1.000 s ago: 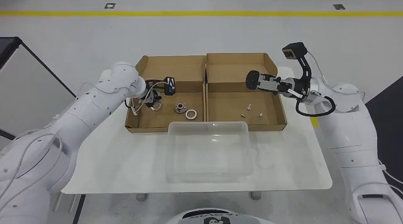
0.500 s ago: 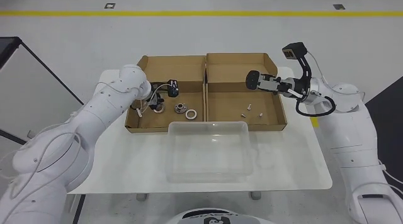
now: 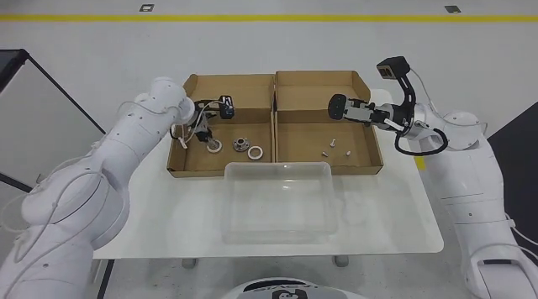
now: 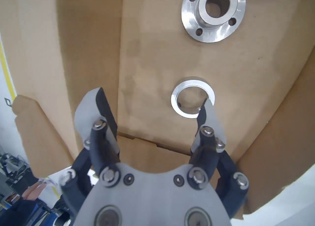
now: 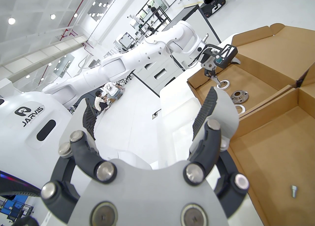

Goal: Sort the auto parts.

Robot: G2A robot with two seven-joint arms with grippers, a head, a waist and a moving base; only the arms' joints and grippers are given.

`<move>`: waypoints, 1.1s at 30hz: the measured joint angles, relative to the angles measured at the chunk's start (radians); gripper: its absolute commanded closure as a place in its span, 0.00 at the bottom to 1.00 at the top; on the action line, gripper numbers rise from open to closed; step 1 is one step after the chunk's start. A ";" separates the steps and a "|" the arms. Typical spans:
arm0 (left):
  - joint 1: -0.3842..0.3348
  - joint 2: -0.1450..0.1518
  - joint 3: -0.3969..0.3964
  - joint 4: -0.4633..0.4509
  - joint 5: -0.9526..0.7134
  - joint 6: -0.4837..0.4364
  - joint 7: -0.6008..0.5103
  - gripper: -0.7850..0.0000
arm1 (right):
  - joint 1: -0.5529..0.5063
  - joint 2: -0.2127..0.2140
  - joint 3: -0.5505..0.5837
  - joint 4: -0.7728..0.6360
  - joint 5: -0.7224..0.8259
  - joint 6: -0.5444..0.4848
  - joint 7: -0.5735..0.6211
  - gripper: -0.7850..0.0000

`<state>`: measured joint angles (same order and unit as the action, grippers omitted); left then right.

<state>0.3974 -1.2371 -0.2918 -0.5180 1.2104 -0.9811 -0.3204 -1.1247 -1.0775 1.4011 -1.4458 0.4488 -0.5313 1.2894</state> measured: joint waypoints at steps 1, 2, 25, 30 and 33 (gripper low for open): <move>-0.006 0.005 -0.005 0.004 0.005 -0.010 0.019 0.00 | 0.000 0.000 0.000 0.000 0.000 0.000 0.000 0.00; -0.013 0.012 -0.010 0.005 0.017 -0.018 0.044 0.00 | 0.000 0.000 0.000 0.000 0.000 0.000 0.000 0.00; 0.148 0.478 -0.181 -0.677 0.246 -0.031 0.836 0.00 | 0.000 0.000 0.000 0.000 0.000 0.000 0.000 0.00; 0.258 0.608 -0.290 -0.886 0.246 -0.031 0.884 0.00 | 0.000 0.000 0.000 0.000 0.000 0.000 0.000 0.00; 0.327 0.680 -0.363 -0.997 0.252 -0.031 0.917 0.00 | 0.000 0.000 0.000 0.000 0.000 0.000 0.000 0.00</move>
<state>0.7247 -0.5570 -0.6545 -1.5154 1.4621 -1.0123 0.5970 -1.1247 -1.0775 1.4011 -1.4458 0.4488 -0.5313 1.2894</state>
